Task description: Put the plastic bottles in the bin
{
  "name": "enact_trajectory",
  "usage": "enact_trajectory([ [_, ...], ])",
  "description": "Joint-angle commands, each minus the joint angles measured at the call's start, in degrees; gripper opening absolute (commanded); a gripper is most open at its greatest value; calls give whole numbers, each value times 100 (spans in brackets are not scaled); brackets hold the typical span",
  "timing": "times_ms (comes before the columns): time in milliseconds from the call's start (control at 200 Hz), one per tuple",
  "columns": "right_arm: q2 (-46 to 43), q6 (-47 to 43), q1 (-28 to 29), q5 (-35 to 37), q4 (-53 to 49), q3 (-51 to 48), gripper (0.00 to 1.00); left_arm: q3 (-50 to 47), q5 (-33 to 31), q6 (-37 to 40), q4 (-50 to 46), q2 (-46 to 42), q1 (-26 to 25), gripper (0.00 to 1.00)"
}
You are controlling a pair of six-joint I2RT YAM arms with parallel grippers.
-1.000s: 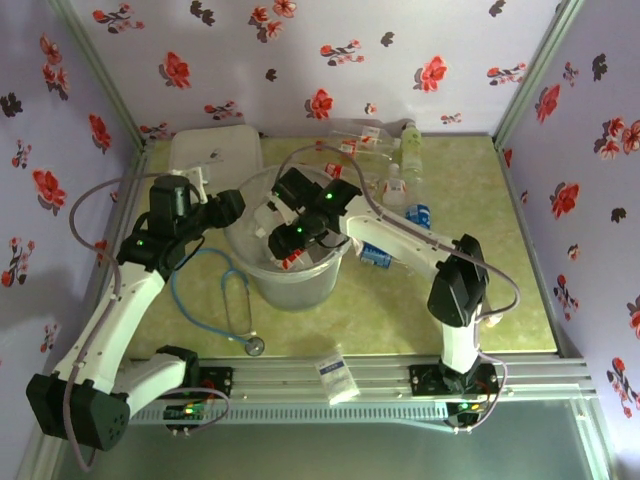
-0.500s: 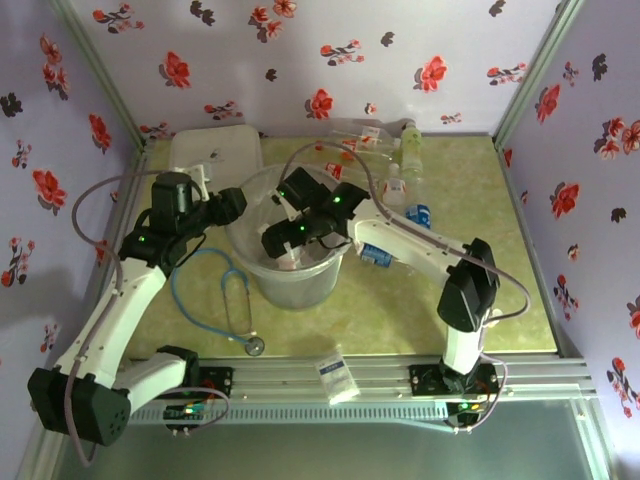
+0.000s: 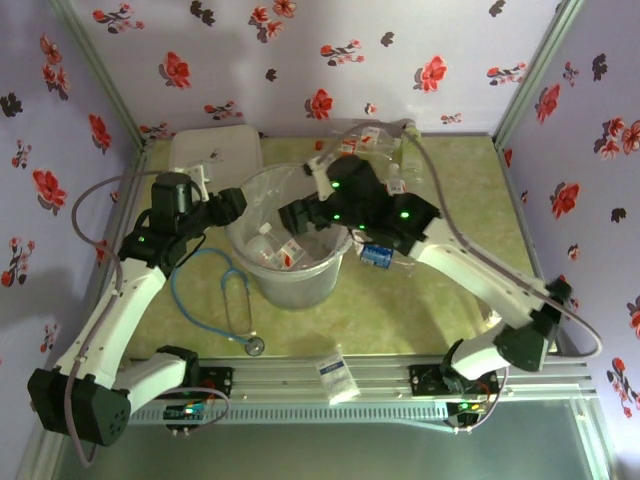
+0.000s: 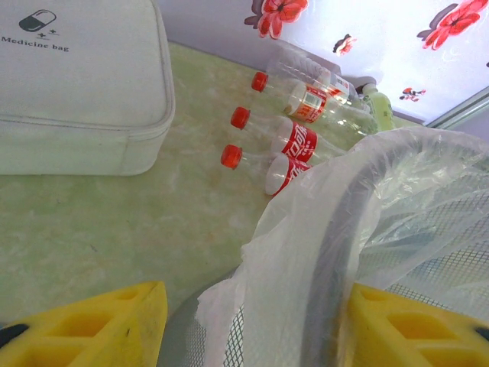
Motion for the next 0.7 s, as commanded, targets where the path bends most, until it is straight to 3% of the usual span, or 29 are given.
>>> enact_trajectory([
  [0, -390, 254, -715, 496, 265, -314, 99, -145, -199, 166, -414, 84, 3, 59],
  [135, -759, 644, -1564, 1127, -107, -867, 99, -18, -143, 173, -315, 340, -9, 59],
  [285, -845, 1023, -2563, 750, -764, -1350, 90, -32, -12, 181, -422, 368, -17, 59],
  [515, -448, 640, -2664, 559, -1004, -2002, 85, 45, -159, 255, -512, 233, -17, 60],
  [695, -77, -490, -2688, -72, -894, -2476, 86, -98, -146, 220, -525, 125, -15, 60],
])
